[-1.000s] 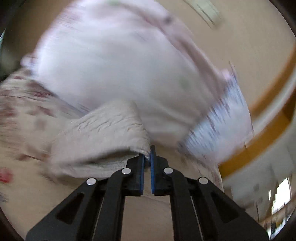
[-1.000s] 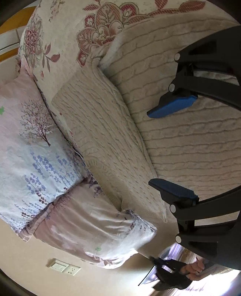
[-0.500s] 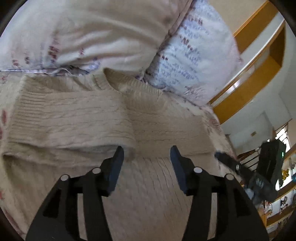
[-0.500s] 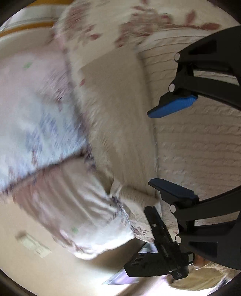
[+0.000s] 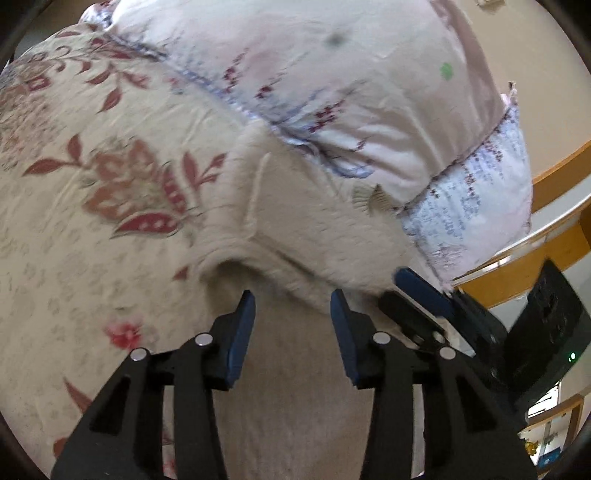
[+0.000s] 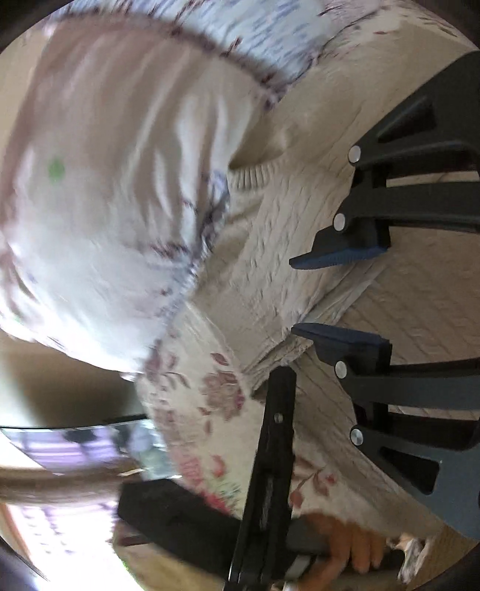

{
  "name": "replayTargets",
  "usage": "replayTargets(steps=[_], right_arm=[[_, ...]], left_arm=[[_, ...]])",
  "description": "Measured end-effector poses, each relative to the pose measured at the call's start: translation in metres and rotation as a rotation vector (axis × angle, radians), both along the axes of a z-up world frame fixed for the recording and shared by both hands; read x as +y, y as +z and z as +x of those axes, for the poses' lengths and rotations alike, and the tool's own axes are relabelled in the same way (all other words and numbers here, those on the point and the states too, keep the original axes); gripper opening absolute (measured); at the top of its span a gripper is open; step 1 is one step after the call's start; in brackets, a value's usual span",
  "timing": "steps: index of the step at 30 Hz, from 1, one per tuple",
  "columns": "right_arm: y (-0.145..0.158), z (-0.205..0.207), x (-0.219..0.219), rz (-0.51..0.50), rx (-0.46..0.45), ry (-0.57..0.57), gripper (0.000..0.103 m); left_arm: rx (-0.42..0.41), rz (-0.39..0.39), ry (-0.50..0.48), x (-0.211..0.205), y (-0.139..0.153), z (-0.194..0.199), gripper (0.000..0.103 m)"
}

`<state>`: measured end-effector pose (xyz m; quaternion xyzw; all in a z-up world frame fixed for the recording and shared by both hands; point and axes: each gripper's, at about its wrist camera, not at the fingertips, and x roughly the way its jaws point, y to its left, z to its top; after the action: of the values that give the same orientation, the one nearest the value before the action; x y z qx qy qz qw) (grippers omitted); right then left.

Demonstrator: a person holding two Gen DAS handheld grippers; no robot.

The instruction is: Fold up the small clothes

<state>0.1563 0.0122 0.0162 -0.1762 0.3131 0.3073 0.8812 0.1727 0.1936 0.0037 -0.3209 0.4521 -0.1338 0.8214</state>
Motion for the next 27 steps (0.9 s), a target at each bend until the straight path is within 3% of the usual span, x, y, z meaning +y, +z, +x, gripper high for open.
replayTargets(steps=[7, 8, 9, 11, 15, 18, 21, 25, 26, 27], right_arm=[[-0.026, 0.003, 0.012, -0.135, -0.04, -0.033, 0.032], [-0.026, 0.003, 0.012, -0.134, -0.046, -0.044, 0.027], [-0.025, 0.003, 0.011, -0.125, -0.057, -0.071, 0.016], [-0.019, 0.006, 0.004, -0.058, -0.046, -0.112, 0.01], [0.003, 0.008, -0.045, 0.187, -0.012, -0.25, 0.008], [0.02, 0.0, -0.111, 0.405, 0.005, -0.431, 0.008], [0.007, -0.013, -0.199, 0.644, 0.125, -0.703, 0.008], [-0.027, -0.017, -0.253, 0.67, 0.324, -0.821, 0.009], [-0.031, -0.019, -0.265, 0.697, 0.356, -0.838, 0.013], [-0.032, -0.02, -0.273, 0.729, 0.371, -0.846, 0.031]], left_arm=[[-0.001, 0.075, -0.022, -0.007, -0.003, -0.004, 0.042], [-0.003, 0.083, -0.023, -0.009, -0.003, -0.004, 0.042], [-0.005, 0.089, -0.024, -0.009, -0.003, -0.005, 0.042], [-0.006, 0.094, -0.023, -0.009, -0.003, -0.004, 0.042], [-0.005, 0.09, -0.022, -0.009, -0.003, -0.003, 0.042], [-0.006, 0.092, -0.024, -0.009, -0.003, -0.003, 0.042], [-0.01, 0.096, -0.027, -0.01, -0.003, -0.003, 0.043], [-0.017, 0.104, -0.039, -0.011, -0.003, -0.004, 0.046], [-0.019, 0.106, -0.043, -0.012, -0.002, -0.004, 0.048], [-0.02, 0.108, -0.045, -0.013, -0.002, -0.004, 0.049]])
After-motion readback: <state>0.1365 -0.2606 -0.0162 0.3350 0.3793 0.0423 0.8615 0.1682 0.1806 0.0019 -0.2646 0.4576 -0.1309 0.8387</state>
